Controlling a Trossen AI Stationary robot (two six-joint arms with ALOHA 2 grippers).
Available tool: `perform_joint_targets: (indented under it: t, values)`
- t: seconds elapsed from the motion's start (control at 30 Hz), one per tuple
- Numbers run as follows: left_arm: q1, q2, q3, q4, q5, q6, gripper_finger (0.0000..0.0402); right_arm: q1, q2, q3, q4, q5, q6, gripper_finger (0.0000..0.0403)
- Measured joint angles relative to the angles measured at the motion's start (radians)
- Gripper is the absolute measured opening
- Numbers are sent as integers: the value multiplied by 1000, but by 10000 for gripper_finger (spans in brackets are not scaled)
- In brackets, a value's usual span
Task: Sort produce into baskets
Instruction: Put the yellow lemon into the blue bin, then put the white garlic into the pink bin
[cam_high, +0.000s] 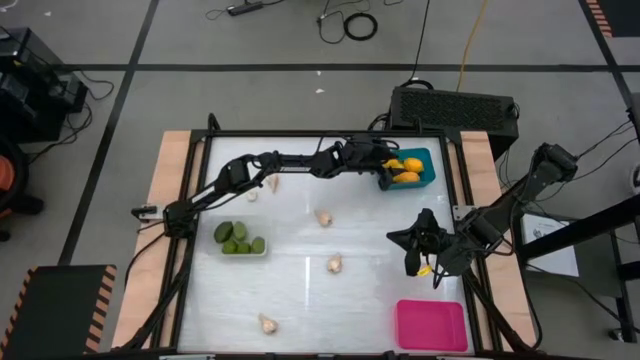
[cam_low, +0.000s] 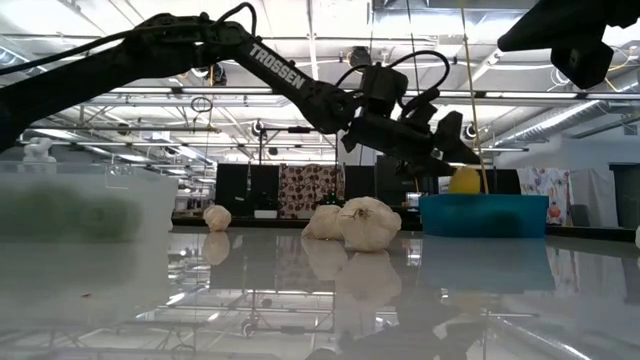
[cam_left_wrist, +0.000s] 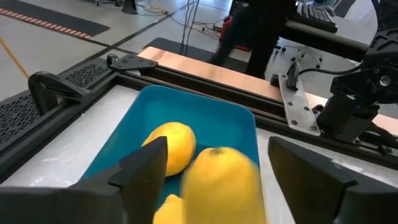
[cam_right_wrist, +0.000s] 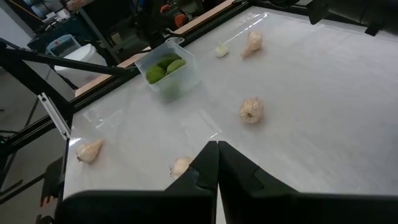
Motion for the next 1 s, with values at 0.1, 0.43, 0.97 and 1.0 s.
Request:
perform_joint_targets:
  t: [0.1, 0.43, 0.97, 1.0]
  values:
    - [0, -5, 0, -4, 5, -6, 305, 0, 0, 0, 0, -3, 2, 0]
    - [0, -249, 2, -451, 25, 115, 312, 1, 0, 0, 6, -4, 26, 0]
    - [-29, -706, -76, -1119, -94, 264, 312, -96, 55, 0, 307, -6, -187, 0]
    - [-30, -745, -121, -1117, -106, 260, 312, -106, 63, 0, 334, -6, -211, 0]
